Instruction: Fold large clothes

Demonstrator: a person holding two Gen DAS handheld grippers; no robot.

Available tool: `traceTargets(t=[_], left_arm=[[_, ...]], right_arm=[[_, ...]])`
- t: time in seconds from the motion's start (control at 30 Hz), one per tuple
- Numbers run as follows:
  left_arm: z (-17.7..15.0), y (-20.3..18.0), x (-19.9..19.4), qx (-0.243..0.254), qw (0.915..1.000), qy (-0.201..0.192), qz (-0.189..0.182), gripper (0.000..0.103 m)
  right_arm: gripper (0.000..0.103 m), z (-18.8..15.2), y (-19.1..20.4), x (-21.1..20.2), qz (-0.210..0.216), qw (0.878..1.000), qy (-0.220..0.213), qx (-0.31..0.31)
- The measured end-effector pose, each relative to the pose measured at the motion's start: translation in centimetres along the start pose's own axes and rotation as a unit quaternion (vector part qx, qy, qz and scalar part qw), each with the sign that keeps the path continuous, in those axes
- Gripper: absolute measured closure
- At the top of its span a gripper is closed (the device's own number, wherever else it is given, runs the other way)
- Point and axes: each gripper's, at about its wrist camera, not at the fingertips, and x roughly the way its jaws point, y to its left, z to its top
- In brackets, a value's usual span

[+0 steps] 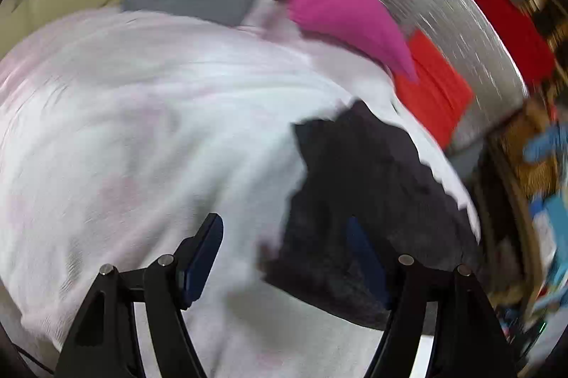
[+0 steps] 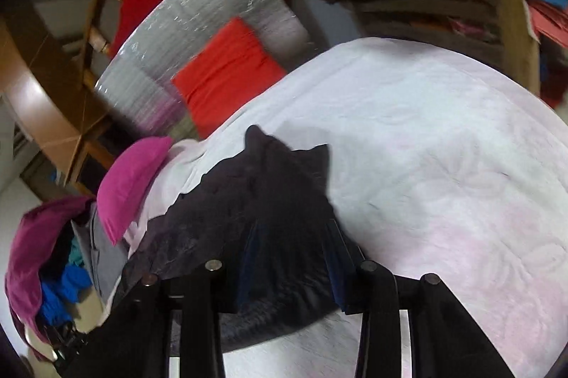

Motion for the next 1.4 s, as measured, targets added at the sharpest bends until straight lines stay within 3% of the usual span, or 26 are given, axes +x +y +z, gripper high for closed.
traceTargets(t=[0.1,0.17,0.3,0.43,0.53,0.67,0.77,0.87,0.97,1.03,1.13,1.3,1.4], left_arm=[[-0.1,-0.2,1.4,0.01,0.9991,0.015,0.038,0.03],[-0.3,0.2,2.5,0.008,0.9976,0.032,0.06,0.029],[-0.5,1.0,3.8,0.002,0.9955,0.054,0.078,0.022],[-0.6,-0.3,1.7,0.024,0.9964,0.009,0.081,0.023],[-1.1,-2.6,-0.4,0.064,0.9957,-0.039,0.055,0.023],[-2.7,-6.7,-0.8,0.165,0.9819,-0.065,0.067,0.023],[-4.1,-8.6,0.8,0.221,0.9711,-0.035,0.084,0.023],[-5.4,-9.2,3.7,0.251,0.961,0.018,0.114,0.023],[-6.1,-10.2,3.6,0.283,0.9491,0.001,0.139,0.022],[-6.4,-10.7,3.1,0.286,0.9488,-0.004,0.135,0.022],[-7.0,-11.6,1.5,0.277,0.9557,-0.027,0.095,0.022],[-7.9,-13.8,1.7,0.303,0.9473,-0.044,0.095,0.022],[-9.0,-14.8,2.5,0.318,0.9419,-0.034,0.101,0.022]], right_arm=[[0.064,-0.2,0.4,2.4,-0.008,0.999,0.039,0.005],[0.064,-0.5,-0.4,3.9,-0.037,0.997,0.061,0.013],[0.064,-0.2,-1.5,5.1,-0.046,0.996,0.077,0.027],[0.064,0.0,-0.5,3.2,-0.026,0.999,0.037,0.026],[0.064,-0.3,1.8,1.5,-0.009,1.0,-0.005,-0.015],[0.064,-1.4,4.4,2.3,-0.013,0.998,0.004,-0.063],[0.064,-2.7,4.8,5.2,-0.057,0.994,0.058,-0.077],[0.064,-3.0,5.4,6.2,-0.077,0.99,0.068,-0.094],[0.065,-2.9,5.6,5.6,-0.059,0.993,0.064,-0.083],[0.064,-2.9,6.1,4.8,-0.034,0.994,0.056,-0.086],[0.064,-3.5,7.9,3.9,0.002,0.993,0.045,-0.11],[0.064,-5.7,11.3,4.7,0.031,0.985,0.076,-0.152],[0.064,-7.4,12.7,6.2,0.012,0.978,0.109,-0.179]])
